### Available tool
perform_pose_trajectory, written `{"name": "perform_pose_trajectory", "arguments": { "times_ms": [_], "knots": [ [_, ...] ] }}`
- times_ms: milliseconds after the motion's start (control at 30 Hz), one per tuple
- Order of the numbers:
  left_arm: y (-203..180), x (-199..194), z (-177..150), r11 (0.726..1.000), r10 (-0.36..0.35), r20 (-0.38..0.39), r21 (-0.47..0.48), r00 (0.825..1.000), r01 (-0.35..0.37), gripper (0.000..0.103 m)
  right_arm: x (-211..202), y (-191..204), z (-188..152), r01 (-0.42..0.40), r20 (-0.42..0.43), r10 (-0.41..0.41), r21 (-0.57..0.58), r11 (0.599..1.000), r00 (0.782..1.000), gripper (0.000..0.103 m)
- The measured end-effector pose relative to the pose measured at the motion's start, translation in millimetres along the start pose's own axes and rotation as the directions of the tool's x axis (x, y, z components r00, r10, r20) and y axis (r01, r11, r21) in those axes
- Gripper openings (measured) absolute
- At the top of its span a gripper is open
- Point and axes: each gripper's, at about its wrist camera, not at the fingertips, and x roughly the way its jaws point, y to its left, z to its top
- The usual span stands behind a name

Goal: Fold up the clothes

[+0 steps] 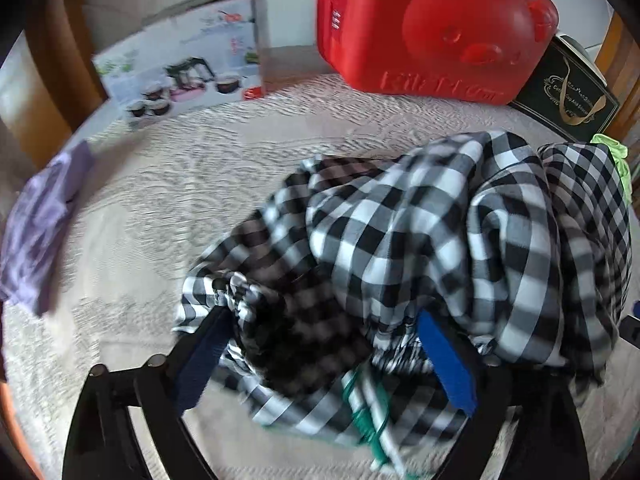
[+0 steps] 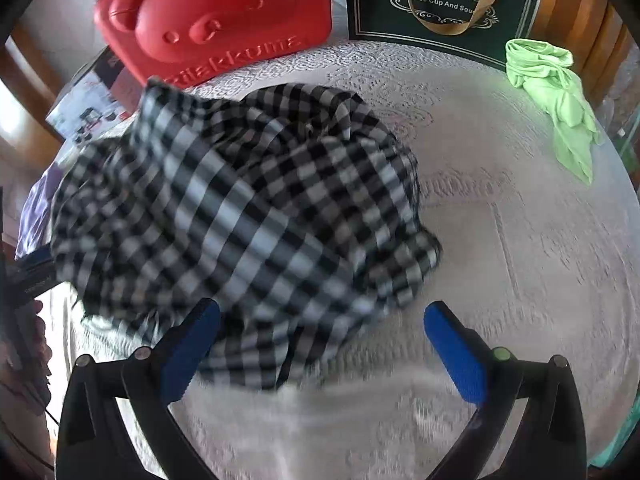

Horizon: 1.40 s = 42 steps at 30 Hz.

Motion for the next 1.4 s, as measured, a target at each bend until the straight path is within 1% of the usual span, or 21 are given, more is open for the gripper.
{"name": "perform_pose_trajectory", "arguments": {
  "times_ms": [33,167,200,233,300,333,400,500,667,767,833,900,1000,1067,1133,1167,1233,1267,1300,1333,1400],
  "knots": [
    [-3.0,6.6,1.1,1.0,-0.006,-0.015,0.004,1.0,0.006,0.084,6.5,-0.4,4.4,-0.013,-0.007,0.013,-0.001,1.0,1.0,0.103],
    [-5.5,15.4,3.5,0.999,-0.026,-0.002,-0.019,1.0,0.026,0.084,32.2,5.3,8.7,-0.03,-0.05,0.029,-0.027,0.999,0.998,0.1],
    [-2.8,16.1,3.9,0.999,-0.041,-0.009,-0.031,0.999,0.041,0.084,39.4,7.2,7.5,-0.025,-0.068,0.023,-0.036,0.999,0.997,0.086],
    [-0.2,17.0,4.1,0.998,-0.051,-0.016,-0.043,0.999,0.051,0.084,45.1,8.6,5.7,-0.03,-0.08,0.027,-0.039,0.999,0.996,0.063],
    [-0.1,17.0,5.9,0.999,-0.039,-0.038,-0.026,0.999,0.038,0.08,49.3,10.3,2.6,-0.032,-0.091,0.028,-0.046,0.998,0.995,0.042],
    [-2.5,14.9,7.1,1.0,-0.026,-0.049,-0.009,0.998,0.025,0.068,46.8,11.2,1.4,-0.018,-0.08,0.013,-0.059,0.998,0.997,0.031],
    [-7.7,6.2,9.4,1.0,0.018,-0.051,0.024,0.999,-0.017,0.043,35.7,9.7,0.9,-0.027,-0.056,0.024,-0.062,0.998,0.998,0.02],
    [-4.5,-14.7,12.3,1.0,-0.007,-0.036,0.004,0.999,0.007,0.026,0.1,-1.1,1.8,-0.075,0.017,0.076,-0.039,0.996,0.997,0.014],
    [11.9,-77.4,10.6,0.999,-0.014,0.059,-0.028,0.998,0.015,0.018,-88.2,-27.2,-7.0,-0.107,0.187,0.108,-0.015,0.994,0.977,0.013],
    [33.3,-114.9,6.0,0.998,-0.001,0.105,-0.056,0.994,0.007,0.017,-126.3,-43.4,-8.5,-0.125,0.225,0.122,-0.003,0.992,0.967,0.013],
    [44.6,-128.7,-1.4,0.997,-0.029,0.093,-0.061,0.995,0.035,0.018,-136.8,-51.6,-13.8,-0.108,0.216,0.105,0.001,0.994,0.971,0.013],
    [55.3,-128.2,-9.3,0.989,-0.107,0.054,-0.096,0.993,0.112,0.018,-138.2,-54.9,-31.5,-0.084,0.185,0.08,0.011,0.996,0.98,0.013],
    [57.3,-117.4,-23.6,0.987,-0.097,-0.036,-0.135,0.995,0.092,0.018,-119.6,-71.6,-50.7,-0.055,0.104,0.048,0.064,0.996,0.993,0.015],
    [47.5,-112.1,-30.8,0.985,-0.13,-0.04,-0.12,0.991,0.125,0.018,-104.5,-79.5,-59.3,-0.045,0.062,0.038,0.11,0.993,0.997,0.021],
    [42.7,-105.0,-34.9,0.967,-0.224,-0.049,-0.137,0.973,0.216,0.018,-97.9,-88.8,-67.9,-0.021,0.046,0.016,0.129,0.991,0.999,0.034],
    [40.3,-100.8,-34.5,0.964,-0.23,-0.065,-0.15,0.971,0.218,0.018,-96.4,-91.3,-71.5,-0.018,0.044,0.012,0.13,0.991,0.999,0.037],
    [30.2,-95.4,-30.3,0.981,-0.159,-0.067,-0.125,0.985,0.15,0.021,-96.7,-94.2,-76.0,-0.019,0.047,0.012,0.131,0.991,0.999,0.046],
    [27.1,-94.0,-28.3,0.986,-0.135,-0.062,-0.11,0.989,0.128,0.026,-97.6,-95.5,-77.0,-0.021,0.051,0.014,0.131,0.991,0.999,0.048],
    [23.3,-89.7,-23.2,0.988,-0.122,-0.065,-0.098,0.99,0.116,0.039,-99.5,-98.4,-77.5,-0.025,0.057,0.017,0.131,0.991,0.998,0.051],
    [22.9,-85.8,-20.1,0.989,-0.124,-0.068,-0.089,0.99,0.118,0.063,-101.0,-99.0,-77.8,-0.026,0.062,0.018,0.131,0.991,0.998,0.054],
    [14.1,-78.5,-14.3,0.991,-0.128,-0.078,-0.059,0.989,0.124,0.09,-100.9,-102.2,-78.2,-0.025,0.067,0.016,0.133,0.991,0.998,0.06]
  ]
}}
